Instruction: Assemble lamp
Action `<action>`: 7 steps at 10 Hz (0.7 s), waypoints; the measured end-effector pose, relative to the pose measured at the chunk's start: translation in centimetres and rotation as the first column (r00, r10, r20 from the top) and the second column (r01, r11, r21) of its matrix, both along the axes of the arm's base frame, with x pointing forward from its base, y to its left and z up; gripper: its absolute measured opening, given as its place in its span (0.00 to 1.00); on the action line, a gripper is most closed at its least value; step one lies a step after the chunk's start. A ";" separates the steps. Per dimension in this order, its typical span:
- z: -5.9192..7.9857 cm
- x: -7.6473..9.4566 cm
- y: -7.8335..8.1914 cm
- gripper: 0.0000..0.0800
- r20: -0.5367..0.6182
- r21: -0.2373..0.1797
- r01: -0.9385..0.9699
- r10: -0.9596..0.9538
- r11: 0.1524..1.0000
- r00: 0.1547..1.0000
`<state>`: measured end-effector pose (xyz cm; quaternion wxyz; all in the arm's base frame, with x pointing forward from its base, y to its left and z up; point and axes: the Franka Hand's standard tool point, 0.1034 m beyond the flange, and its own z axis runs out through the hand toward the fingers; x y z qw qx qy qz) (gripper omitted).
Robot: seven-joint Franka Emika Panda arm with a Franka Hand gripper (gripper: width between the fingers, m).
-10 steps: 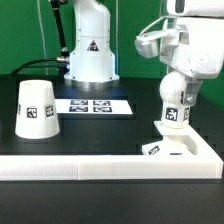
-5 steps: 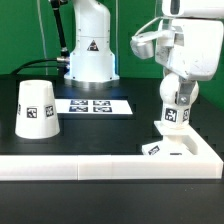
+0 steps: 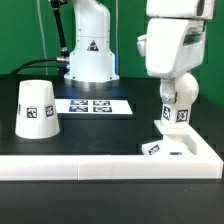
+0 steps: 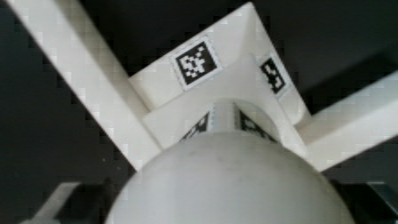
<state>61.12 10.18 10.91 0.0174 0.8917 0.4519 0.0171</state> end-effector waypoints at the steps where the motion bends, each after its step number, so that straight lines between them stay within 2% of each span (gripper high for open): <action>1: 0.0 0.1 0.1 0.72 0.002 0.003 0.076 -0.076 0.997 0.997; 3: -0.1 0.4 -0.1 0.72 0.014 0.016 0.182 -0.182 0.983 0.983; 7: -0.1 0.4 -0.1 0.72 0.012 0.031 0.427 -0.427 0.904 0.904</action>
Offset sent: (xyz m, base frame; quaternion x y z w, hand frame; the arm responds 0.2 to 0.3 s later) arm 0.0000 0.0000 0.0000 0.0000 0.0000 0.1938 0.9810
